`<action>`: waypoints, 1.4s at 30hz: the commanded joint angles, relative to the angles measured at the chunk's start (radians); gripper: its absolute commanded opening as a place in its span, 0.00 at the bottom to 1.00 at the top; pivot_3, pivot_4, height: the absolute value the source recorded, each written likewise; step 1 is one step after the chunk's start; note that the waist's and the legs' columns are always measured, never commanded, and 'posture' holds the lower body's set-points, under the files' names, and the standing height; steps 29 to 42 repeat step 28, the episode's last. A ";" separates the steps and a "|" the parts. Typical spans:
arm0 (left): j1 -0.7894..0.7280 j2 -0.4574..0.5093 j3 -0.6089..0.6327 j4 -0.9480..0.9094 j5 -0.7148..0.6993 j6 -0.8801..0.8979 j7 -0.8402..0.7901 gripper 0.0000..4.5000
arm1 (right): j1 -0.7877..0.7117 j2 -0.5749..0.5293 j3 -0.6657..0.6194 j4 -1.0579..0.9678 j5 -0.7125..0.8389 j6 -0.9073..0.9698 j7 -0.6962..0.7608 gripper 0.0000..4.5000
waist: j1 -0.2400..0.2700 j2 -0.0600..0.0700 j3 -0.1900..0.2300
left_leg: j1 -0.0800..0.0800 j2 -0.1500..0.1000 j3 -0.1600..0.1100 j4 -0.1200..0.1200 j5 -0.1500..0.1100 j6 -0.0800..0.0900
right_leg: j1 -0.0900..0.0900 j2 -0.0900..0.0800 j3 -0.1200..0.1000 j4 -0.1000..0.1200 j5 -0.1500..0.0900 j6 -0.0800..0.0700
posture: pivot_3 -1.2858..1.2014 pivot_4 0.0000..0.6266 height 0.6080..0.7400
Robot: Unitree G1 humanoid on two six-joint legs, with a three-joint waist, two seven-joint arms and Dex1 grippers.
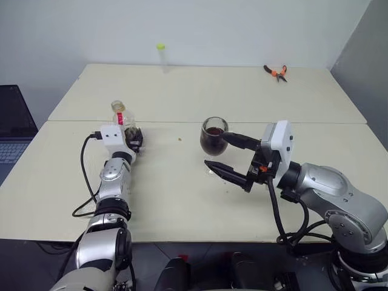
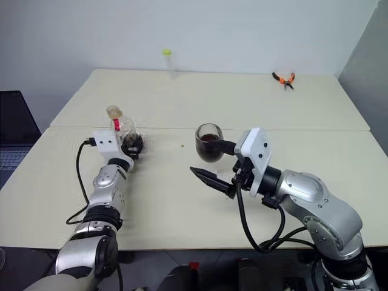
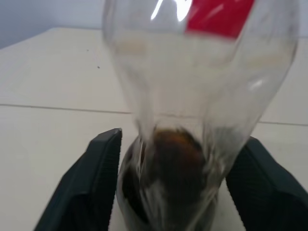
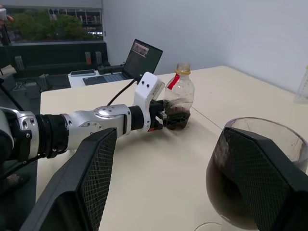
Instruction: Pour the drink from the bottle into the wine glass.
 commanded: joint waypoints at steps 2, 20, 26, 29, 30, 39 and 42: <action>0.112 0.008 -0.004 -0.268 -0.011 0.074 0.003 0.99 | 0.053 -0.012 -0.029 -0.053 -0.003 -0.065 0.022 0.85 | 0.000 0.000 0.000 | 0.000 0.001 0.000 0.000 0.000 0.000 | 0.000 -0.003 0.000 0.000 0.000 0.000 | 0.52 0.24 1.00; 0.578 -0.025 -0.058 -0.975 0.034 0.336 0.038 0.99 | 0.317 0.335 -0.089 0.581 -0.468 -0.781 -0.186 0.85 | 0.000 0.000 -0.003 | 0.004 0.001 0.003 -0.003 0.000 -0.001 | 0.002 -0.002 0.002 -0.001 0.000 0.000 | 0.52 0.24 1.00; 0.574 -0.040 -0.053 -0.965 0.036 0.310 0.052 0.99 | 0.270 0.365 -0.089 0.707 -0.512 -0.857 -0.199 0.85 | 0.001 0.000 -0.003 | 0.003 0.001 0.003 -0.003 0.000 0.000 | 0.002 -0.002 0.002 -0.001 0.000 0.000 | 0.52 0.24 1.00; 0.579 -0.044 -0.049 -0.968 0.036 0.292 0.051 0.99 | 0.262 0.362 -0.088 0.729 -0.518 -0.871 -0.192 0.85 | 0.001 0.000 -0.003 | 0.003 0.001 0.003 -0.002 0.000 0.000 | 0.002 -0.002 0.002 -0.001 0.000 0.000 | 0.52 0.24 1.00; 0.579 -0.044 -0.049 -0.968 0.036 0.292 0.051 0.99 | 0.262 0.362 -0.088 0.729 -0.518 -0.871 -0.192 0.85 | 0.001 0.000 -0.003 | 0.003 0.001 0.003 -0.002 0.000 0.000 | 0.002 -0.002 0.002 -0.001 0.000 0.000 | 0.52 0.24 1.00; 0.579 -0.044 -0.049 -0.968 0.036 0.292 0.051 0.99 | 0.262 0.362 -0.088 0.729 -0.518 -0.871 -0.192 0.85 | 0.001 0.000 -0.003 | 0.003 0.001 0.003 -0.002 0.000 0.000 | 0.002 -0.002 0.002 -0.001 0.000 0.000 | 0.52 0.24 1.00; 0.579 -0.044 -0.049 -0.968 0.036 0.292 0.051 0.99 | 0.262 0.362 -0.088 0.729 -0.518 -0.871 -0.192 0.85 | 0.001 0.000 -0.003 | 0.003 0.001 0.003 -0.002 0.000 0.000 | 0.002 -0.002 0.002 -0.001 0.000 0.000 | 0.52 0.24 1.00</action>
